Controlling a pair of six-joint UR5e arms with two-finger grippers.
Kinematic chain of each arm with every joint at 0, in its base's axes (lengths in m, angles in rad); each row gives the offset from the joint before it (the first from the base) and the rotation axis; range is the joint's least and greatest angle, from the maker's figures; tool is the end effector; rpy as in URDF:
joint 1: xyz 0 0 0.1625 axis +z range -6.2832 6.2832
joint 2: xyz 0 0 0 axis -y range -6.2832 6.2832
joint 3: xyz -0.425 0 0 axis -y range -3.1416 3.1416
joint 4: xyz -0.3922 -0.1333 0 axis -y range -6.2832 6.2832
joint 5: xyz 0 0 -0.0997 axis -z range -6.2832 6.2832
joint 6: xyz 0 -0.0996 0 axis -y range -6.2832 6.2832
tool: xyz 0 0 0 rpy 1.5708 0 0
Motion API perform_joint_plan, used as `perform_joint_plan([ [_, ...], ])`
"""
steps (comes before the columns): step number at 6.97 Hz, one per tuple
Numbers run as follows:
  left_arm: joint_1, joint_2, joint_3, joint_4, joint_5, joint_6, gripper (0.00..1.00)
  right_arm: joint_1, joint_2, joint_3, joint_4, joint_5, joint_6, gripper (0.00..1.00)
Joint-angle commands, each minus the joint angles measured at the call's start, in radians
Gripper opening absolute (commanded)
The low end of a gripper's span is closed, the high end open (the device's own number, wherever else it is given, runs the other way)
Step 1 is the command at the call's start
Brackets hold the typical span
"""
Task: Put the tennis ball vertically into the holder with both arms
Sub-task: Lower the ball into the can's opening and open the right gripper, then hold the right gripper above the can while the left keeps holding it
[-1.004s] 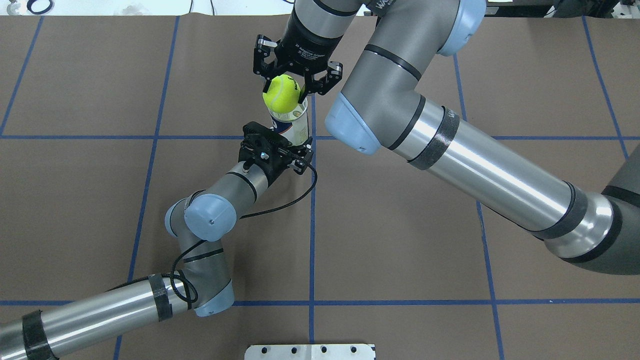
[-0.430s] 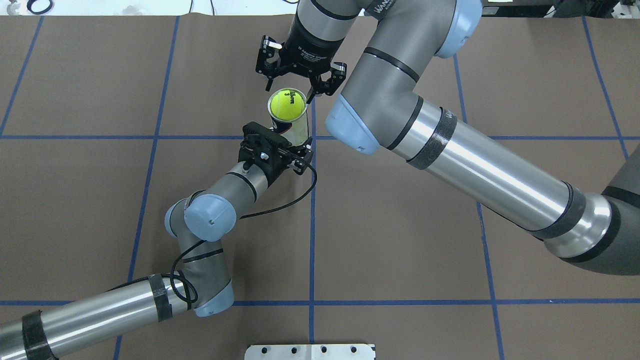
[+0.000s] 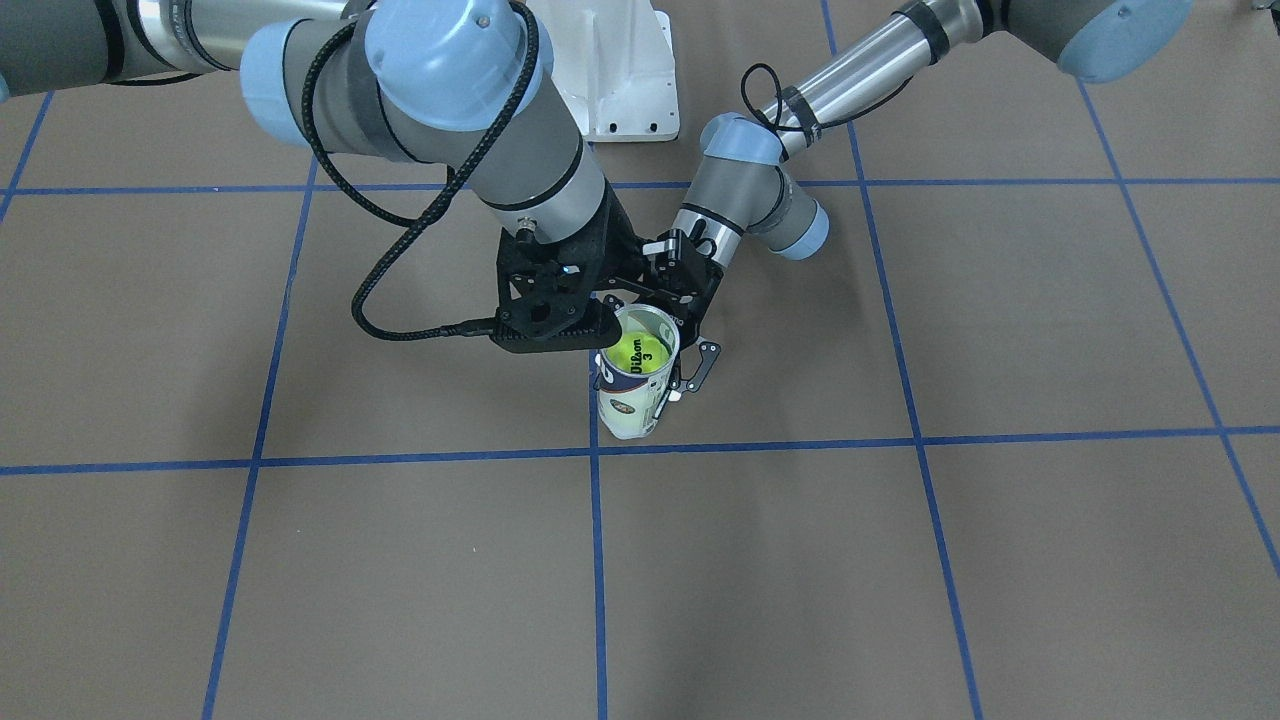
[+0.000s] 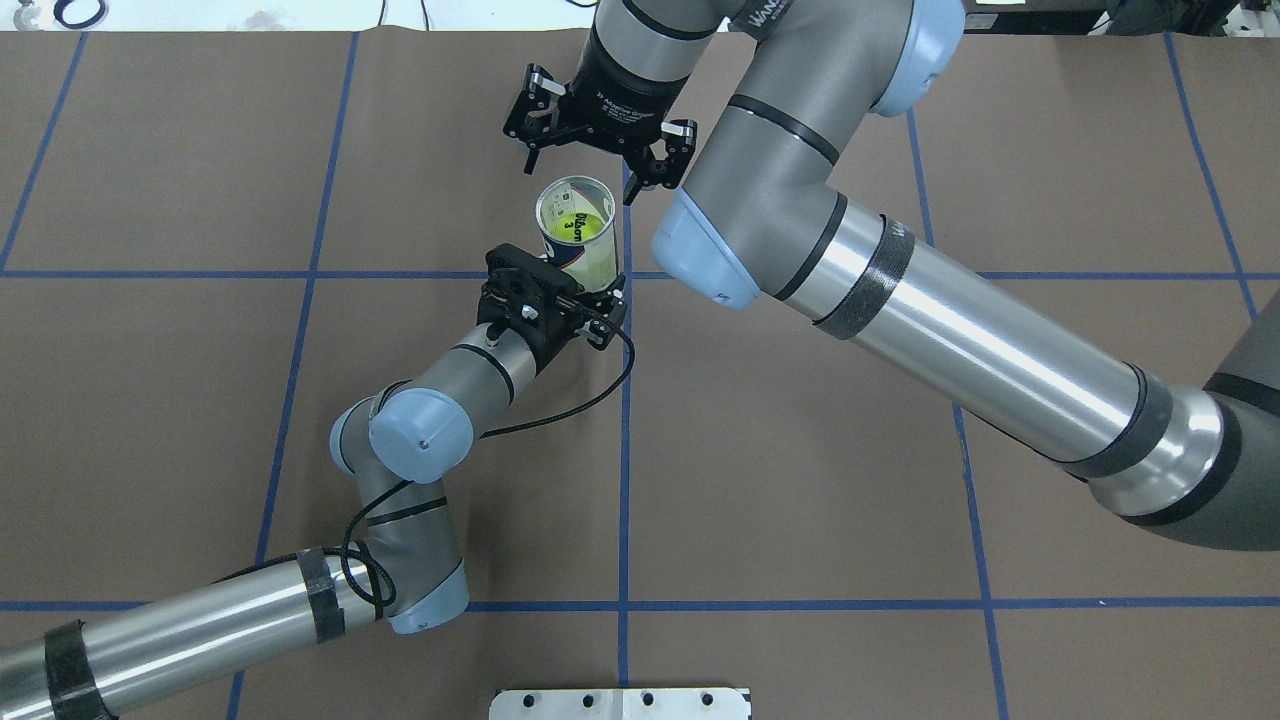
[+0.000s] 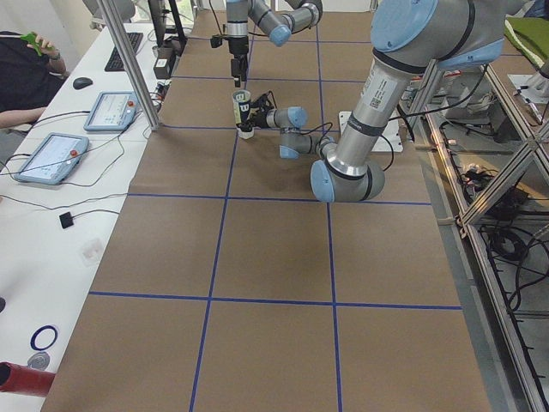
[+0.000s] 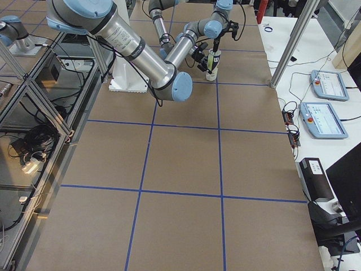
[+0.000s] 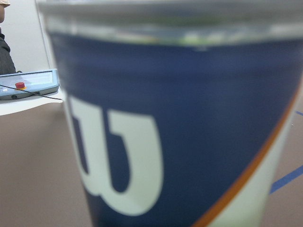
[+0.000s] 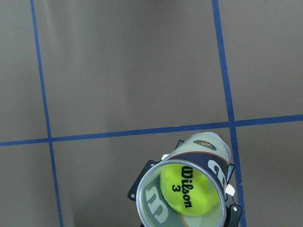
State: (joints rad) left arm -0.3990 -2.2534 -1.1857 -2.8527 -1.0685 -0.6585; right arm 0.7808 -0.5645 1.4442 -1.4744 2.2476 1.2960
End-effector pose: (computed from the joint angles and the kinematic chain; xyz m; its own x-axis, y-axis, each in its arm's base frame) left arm 0.6018 -0.4504 0.2769 0.6153 0.4929 -0.6152 0.4861 0.3771 0.7883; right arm -0.4681 -0.5636 0.0486 0.4319 0.1302 0.8925 -0.0654 0.9914 -0.1130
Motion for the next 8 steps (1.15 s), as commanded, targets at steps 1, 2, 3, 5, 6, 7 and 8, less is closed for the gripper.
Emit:
perform_joint_plan([
  [1, -0.001, 0.001, 0.000, 0.001, 0.001, 0.029, 0.99, 0.000, -0.002, 0.001, 0.000, 0.000, -0.003, 1.00],
  [2, -0.001, 0.002, 0.000, 0.001, 0.001, 0.031, 0.99, 0.002, -0.002, 0.001, 0.003, 0.000, -0.006, 1.00],
  [3, -0.001, 0.000, -0.003, 0.001, 0.001, 0.031, 0.99, 0.003, -0.002, 0.002, 0.003, 0.000, -0.009, 1.00],
  [5, -0.001, 0.005, -0.023, 0.001, -0.007, 0.031, 0.99, 0.006, -0.002, 0.007, 0.000, 0.000, -0.009, 1.00],
  [6, -0.003, 0.017, -0.041, 0.001, -0.008, 0.033, 0.99, 0.006, -0.002, 0.010, 0.000, 0.000, -0.009, 1.00],
  [7, -0.003, 0.035, -0.052, 0.001, -0.008, 0.034, 0.99, 0.011, -0.002, 0.010, 0.003, 0.004, -0.009, 1.00],
  [8, -0.003, 0.066, -0.086, 0.001, -0.008, 0.034, 0.99, 0.017, 0.000, 0.012, 0.003, 0.007, -0.010, 1.00],
])
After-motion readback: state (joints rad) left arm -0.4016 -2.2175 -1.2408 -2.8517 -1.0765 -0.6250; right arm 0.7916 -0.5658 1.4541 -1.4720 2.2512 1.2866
